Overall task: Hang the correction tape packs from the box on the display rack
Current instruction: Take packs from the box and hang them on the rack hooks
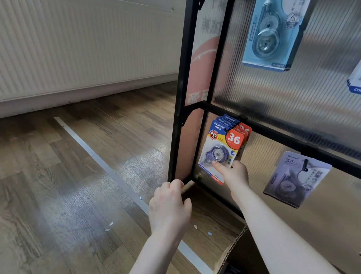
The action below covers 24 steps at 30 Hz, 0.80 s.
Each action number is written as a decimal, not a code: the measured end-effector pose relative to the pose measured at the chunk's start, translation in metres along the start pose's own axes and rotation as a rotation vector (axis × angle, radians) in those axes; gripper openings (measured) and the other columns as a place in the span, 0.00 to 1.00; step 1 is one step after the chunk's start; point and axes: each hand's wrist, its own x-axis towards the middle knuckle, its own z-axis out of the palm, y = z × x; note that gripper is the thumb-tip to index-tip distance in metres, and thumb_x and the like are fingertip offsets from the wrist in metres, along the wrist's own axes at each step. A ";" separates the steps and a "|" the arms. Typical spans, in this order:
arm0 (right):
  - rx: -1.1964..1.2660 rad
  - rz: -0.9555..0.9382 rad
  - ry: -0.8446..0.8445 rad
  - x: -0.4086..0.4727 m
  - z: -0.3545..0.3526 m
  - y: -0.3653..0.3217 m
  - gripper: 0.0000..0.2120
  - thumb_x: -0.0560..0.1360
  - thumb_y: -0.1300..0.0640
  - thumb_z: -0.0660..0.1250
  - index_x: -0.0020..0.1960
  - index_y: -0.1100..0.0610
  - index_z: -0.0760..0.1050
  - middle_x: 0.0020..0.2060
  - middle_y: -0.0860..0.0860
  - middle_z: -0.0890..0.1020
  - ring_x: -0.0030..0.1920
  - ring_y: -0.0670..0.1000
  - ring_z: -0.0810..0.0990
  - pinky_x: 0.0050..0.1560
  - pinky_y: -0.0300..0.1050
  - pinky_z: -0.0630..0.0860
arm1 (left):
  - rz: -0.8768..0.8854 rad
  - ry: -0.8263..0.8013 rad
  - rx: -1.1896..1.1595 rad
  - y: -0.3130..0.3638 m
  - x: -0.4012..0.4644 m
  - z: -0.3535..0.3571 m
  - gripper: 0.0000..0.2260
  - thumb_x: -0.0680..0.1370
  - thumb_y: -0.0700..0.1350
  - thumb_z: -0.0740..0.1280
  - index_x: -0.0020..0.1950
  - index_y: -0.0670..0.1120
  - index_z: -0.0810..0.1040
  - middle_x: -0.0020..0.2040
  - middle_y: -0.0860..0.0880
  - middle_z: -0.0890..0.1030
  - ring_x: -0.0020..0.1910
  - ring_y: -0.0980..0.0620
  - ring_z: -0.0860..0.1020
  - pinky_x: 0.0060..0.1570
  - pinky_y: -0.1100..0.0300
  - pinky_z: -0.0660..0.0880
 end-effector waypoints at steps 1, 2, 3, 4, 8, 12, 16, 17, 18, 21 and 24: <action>-0.021 -0.014 0.006 -0.001 0.001 0.000 0.09 0.72 0.52 0.72 0.47 0.55 0.75 0.46 0.52 0.82 0.48 0.53 0.80 0.50 0.50 0.78 | -0.002 0.001 0.000 -0.001 0.001 0.001 0.13 0.78 0.49 0.61 0.62 0.51 0.70 0.59 0.52 0.74 0.60 0.49 0.71 0.56 0.55 0.70; -0.044 -0.030 0.007 -0.003 0.003 -0.001 0.10 0.72 0.52 0.72 0.47 0.56 0.76 0.46 0.52 0.82 0.47 0.53 0.80 0.49 0.49 0.78 | -0.005 0.002 -0.002 -0.001 0.001 0.001 0.13 0.78 0.49 0.61 0.62 0.51 0.70 0.59 0.52 0.74 0.60 0.49 0.71 0.56 0.55 0.70; -0.070 -0.050 0.010 -0.004 0.004 0.000 0.10 0.72 0.52 0.72 0.46 0.56 0.76 0.45 0.51 0.82 0.46 0.52 0.80 0.47 0.47 0.77 | -0.008 0.003 -0.003 -0.002 0.002 0.002 0.13 0.78 0.49 0.61 0.62 0.51 0.70 0.59 0.52 0.74 0.59 0.49 0.71 0.56 0.55 0.70; -0.106 -0.076 0.015 -0.005 0.005 0.000 0.09 0.72 0.52 0.72 0.45 0.57 0.76 0.43 0.51 0.81 0.45 0.52 0.79 0.45 0.45 0.75 | -0.010 0.004 -0.003 -0.002 0.002 0.002 0.13 0.78 0.49 0.61 0.62 0.51 0.70 0.59 0.52 0.74 0.59 0.49 0.71 0.56 0.55 0.70; -0.202 -0.128 0.029 -0.004 0.008 0.003 0.09 0.74 0.53 0.70 0.47 0.59 0.77 0.44 0.52 0.81 0.46 0.52 0.78 0.41 0.42 0.71 | -0.009 0.005 -0.006 -0.003 0.004 0.005 0.13 0.78 0.49 0.61 0.62 0.51 0.70 0.59 0.52 0.74 0.60 0.49 0.71 0.56 0.56 0.70; -0.236 -0.074 0.028 0.003 0.008 0.003 0.10 0.77 0.53 0.66 0.52 0.59 0.77 0.51 0.54 0.81 0.51 0.55 0.79 0.47 0.46 0.75 | -0.009 0.013 -0.002 -0.005 0.006 0.010 0.13 0.78 0.49 0.61 0.62 0.52 0.70 0.59 0.53 0.73 0.60 0.50 0.70 0.56 0.56 0.70; -0.287 -0.023 -0.008 0.008 0.001 0.003 0.12 0.79 0.53 0.62 0.58 0.59 0.74 0.55 0.56 0.80 0.55 0.57 0.78 0.51 0.48 0.75 | -0.014 0.035 -0.014 -0.009 0.007 0.013 0.13 0.78 0.50 0.61 0.63 0.53 0.71 0.60 0.53 0.74 0.60 0.50 0.71 0.54 0.56 0.70; -0.302 -0.024 -0.007 0.009 -0.001 0.003 0.12 0.80 0.53 0.61 0.58 0.59 0.74 0.55 0.56 0.79 0.55 0.57 0.78 0.51 0.47 0.75 | -0.016 0.039 -0.017 -0.009 0.008 0.014 0.13 0.78 0.50 0.62 0.63 0.53 0.71 0.60 0.53 0.74 0.60 0.50 0.71 0.54 0.56 0.70; -0.319 -0.025 -0.003 0.009 -0.003 0.003 0.12 0.80 0.54 0.60 0.58 0.59 0.74 0.55 0.56 0.79 0.55 0.57 0.77 0.50 0.46 0.74 | -0.018 0.041 -0.019 -0.010 0.008 0.015 0.13 0.78 0.50 0.62 0.63 0.53 0.71 0.60 0.53 0.74 0.60 0.50 0.71 0.54 0.56 0.70; -0.363 -0.023 0.008 0.010 -0.007 0.003 0.10 0.80 0.54 0.60 0.55 0.60 0.73 0.53 0.56 0.79 0.52 0.56 0.78 0.46 0.44 0.71 | -0.014 0.044 -0.011 -0.010 0.007 0.015 0.14 0.78 0.50 0.62 0.63 0.53 0.71 0.60 0.54 0.74 0.60 0.51 0.71 0.54 0.56 0.70; -0.406 -0.026 -0.002 0.006 -0.010 0.007 0.09 0.79 0.55 0.61 0.55 0.60 0.73 0.52 0.56 0.80 0.49 0.55 0.77 0.45 0.44 0.70 | -0.010 0.044 -0.003 -0.010 0.007 0.013 0.14 0.78 0.50 0.61 0.64 0.53 0.71 0.61 0.54 0.74 0.60 0.51 0.71 0.53 0.57 0.70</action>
